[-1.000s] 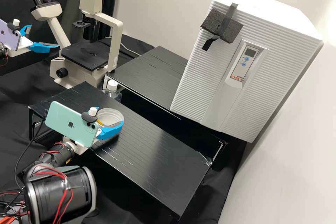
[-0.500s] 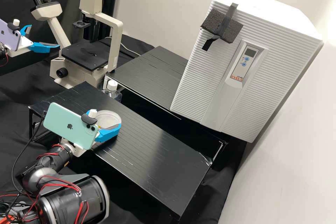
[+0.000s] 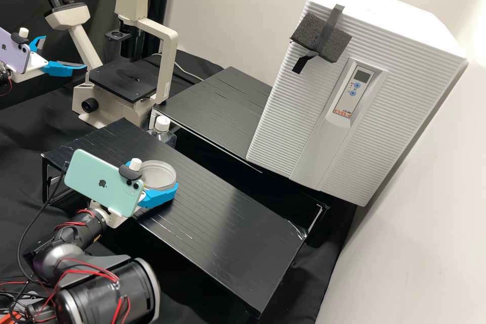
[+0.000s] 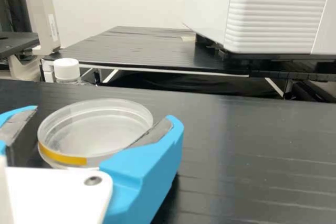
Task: Close the petri dish lid.
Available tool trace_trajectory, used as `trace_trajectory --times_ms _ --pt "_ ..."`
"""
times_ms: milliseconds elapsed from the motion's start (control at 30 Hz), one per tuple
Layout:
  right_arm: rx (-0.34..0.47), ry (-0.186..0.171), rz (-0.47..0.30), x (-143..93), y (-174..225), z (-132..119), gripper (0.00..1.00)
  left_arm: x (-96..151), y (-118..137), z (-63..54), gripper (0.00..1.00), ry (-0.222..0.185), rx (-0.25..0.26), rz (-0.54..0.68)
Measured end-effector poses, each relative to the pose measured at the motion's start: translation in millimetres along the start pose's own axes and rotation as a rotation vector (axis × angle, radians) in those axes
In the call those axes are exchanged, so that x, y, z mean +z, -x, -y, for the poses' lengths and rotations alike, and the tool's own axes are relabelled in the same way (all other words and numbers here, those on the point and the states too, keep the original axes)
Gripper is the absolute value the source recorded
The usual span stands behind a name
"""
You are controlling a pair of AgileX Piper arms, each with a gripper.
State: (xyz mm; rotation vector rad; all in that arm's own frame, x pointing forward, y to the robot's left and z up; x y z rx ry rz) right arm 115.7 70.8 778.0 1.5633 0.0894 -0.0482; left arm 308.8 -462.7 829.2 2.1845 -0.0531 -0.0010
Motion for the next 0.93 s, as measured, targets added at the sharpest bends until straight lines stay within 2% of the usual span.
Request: trace_trajectory --times_ms 533,767,900,933 --pt "0.024 0.0 -0.017 1.1 5.3 -12.1 1.0 0.0 0.0 0.0 1.0 0.0 0.0 0.0" --pt "0.044 -0.028 -0.028 1.2 6.3 -16.8 1.0 0.0 0.0 0.0 1.0 0.0 0.0 0.0" --pt "0.047 -0.081 -0.037 0.8 6.7 -17.8 1.0 0.0 0.0 0.0 1.0 0.0 0.0 0.0" --pt "0.045 -0.084 -0.038 0.6 6.8 -17.7 1.0 0.0 0.0 0.0 1.0 0.0 0.0 0.0"
